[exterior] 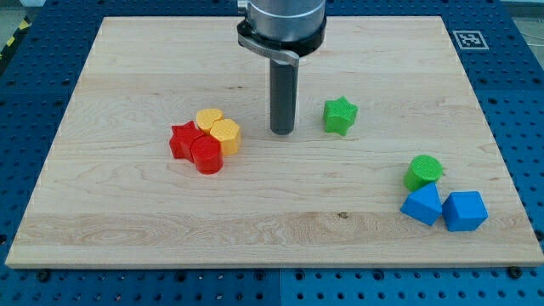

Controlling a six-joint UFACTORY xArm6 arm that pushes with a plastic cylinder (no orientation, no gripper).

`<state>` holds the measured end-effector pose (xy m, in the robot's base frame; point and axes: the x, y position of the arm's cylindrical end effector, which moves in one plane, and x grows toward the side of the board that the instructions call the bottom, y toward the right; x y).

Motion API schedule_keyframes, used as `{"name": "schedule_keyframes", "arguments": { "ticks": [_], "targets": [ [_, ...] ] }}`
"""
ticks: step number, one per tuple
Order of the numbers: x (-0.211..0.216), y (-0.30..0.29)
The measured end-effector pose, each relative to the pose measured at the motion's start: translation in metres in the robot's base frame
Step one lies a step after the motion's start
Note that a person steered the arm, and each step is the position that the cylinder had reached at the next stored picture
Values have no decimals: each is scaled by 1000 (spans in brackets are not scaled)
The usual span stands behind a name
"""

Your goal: Move the green star towards the green circle

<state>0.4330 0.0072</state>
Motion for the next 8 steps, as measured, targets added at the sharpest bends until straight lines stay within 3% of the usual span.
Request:
{"name": "schedule_keyframes", "arguments": {
  "ticks": [2, 4, 8],
  "targets": [
    [-32, 49],
    [-10, 65],
    [-5, 96]
  ]
}}
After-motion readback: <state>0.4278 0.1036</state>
